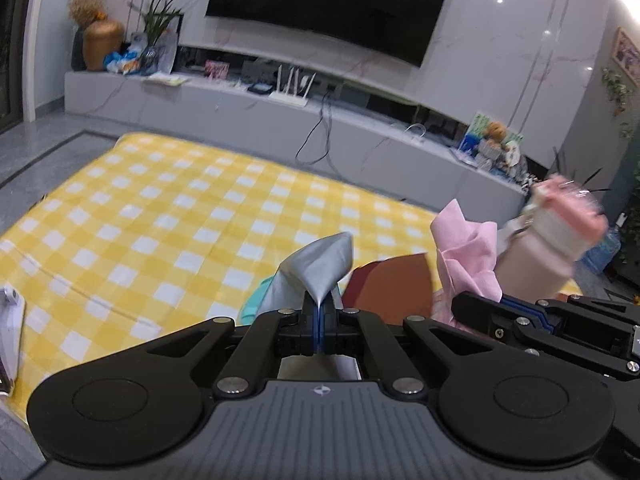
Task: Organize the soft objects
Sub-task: 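Carry the grey and pink cloths over the white box with both tools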
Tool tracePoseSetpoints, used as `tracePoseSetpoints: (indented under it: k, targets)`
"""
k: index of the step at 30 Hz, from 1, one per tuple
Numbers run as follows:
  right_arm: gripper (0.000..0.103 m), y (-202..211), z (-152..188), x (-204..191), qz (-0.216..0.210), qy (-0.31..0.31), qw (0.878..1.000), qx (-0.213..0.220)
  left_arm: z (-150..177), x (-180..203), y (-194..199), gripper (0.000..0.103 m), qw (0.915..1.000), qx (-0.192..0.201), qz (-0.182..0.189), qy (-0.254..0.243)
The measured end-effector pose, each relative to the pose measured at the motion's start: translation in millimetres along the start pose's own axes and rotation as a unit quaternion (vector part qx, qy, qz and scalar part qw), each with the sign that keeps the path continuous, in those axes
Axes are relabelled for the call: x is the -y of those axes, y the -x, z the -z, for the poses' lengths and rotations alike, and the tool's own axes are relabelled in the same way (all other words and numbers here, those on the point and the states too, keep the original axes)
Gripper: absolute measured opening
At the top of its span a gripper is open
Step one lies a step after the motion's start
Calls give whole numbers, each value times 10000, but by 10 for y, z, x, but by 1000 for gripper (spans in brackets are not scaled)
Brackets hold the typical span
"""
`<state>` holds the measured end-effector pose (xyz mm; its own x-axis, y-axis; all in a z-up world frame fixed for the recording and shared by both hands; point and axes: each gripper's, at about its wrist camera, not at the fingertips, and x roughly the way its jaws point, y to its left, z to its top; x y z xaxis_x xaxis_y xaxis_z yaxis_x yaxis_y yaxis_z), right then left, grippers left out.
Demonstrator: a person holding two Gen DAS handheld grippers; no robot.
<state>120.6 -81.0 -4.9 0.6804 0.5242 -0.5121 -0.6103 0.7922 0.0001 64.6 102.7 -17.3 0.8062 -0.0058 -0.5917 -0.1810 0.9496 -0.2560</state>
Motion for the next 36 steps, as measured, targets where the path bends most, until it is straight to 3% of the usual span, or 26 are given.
tracePoseSetpoints:
  k: [11,19,27,36]
  targets:
    - [3,735,109,251,130,-503,9985,155,-33,430,571,0,9962,476,556,-462]
    - [3,1191,308,609,650,-1029,9924,205,11,871,695,0,9875,515,1217,-862]
    - [3,1397,431,1076,1278,-1347,9826,96,43,1451,569,0,9704,271,2043,-1262]
    - [4,1227,619,1679,1333,-1897,9699,-747,61,2058,177,0,9461,-386,2777,-1621]
